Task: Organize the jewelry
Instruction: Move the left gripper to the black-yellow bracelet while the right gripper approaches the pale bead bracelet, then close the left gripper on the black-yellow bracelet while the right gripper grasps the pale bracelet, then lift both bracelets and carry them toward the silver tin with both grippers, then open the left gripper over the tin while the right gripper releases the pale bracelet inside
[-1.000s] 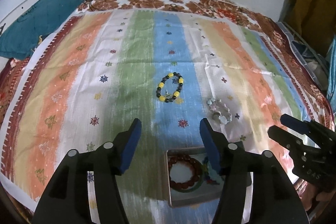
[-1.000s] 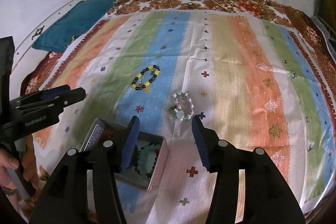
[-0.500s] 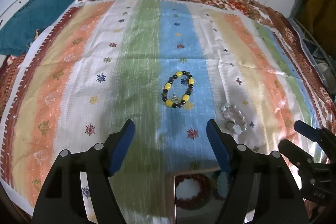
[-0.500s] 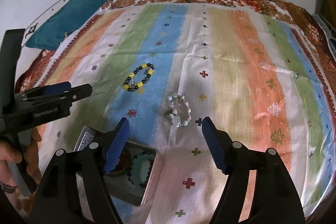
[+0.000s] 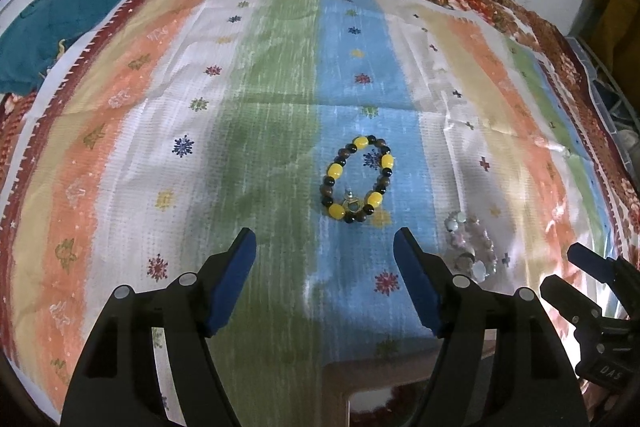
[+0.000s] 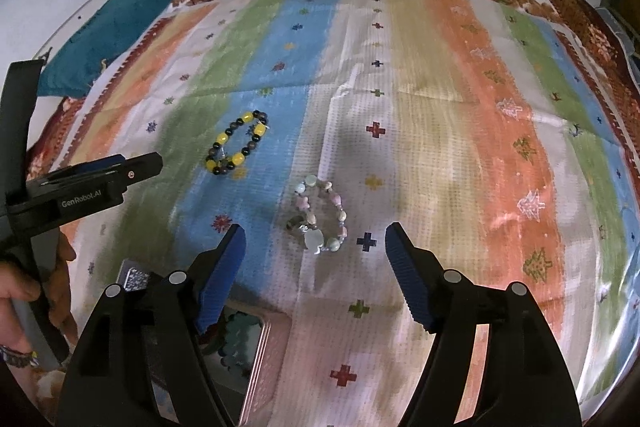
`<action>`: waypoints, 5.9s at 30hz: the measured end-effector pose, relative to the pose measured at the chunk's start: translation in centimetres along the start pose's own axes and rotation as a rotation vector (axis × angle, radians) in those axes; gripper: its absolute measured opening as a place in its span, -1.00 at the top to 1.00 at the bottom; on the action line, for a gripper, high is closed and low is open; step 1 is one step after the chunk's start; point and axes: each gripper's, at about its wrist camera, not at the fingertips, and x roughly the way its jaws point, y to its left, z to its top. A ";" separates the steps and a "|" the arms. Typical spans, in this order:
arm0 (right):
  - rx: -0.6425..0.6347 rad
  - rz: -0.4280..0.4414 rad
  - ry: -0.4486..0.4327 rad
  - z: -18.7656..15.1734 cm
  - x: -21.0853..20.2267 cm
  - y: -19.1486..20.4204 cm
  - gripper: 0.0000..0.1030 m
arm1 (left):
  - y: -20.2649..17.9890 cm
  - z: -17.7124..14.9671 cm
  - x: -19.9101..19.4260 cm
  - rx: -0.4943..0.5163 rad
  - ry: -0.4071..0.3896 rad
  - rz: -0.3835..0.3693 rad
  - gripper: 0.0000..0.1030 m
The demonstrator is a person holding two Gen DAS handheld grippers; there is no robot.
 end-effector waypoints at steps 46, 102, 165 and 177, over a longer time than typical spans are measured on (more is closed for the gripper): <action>-0.003 -0.026 0.080 2.0 6.7 -1.3 -0.40 | 1.8 3.3 9.2 0.035 0.124 0.054 -0.46; -0.066 -0.065 -0.010 3.0 5.2 -0.1 0.81 | -1.0 2.5 4.8 0.206 -0.002 0.066 0.82; -0.159 -0.078 -0.218 -0.1 -6.1 5.5 0.81 | -3.7 -1.6 -9.1 0.214 -0.188 -0.093 0.82; -0.179 -0.050 -0.232 -1.6 -7.5 6.1 0.81 | -3.4 -3.5 -10.4 0.216 -0.199 -0.117 0.81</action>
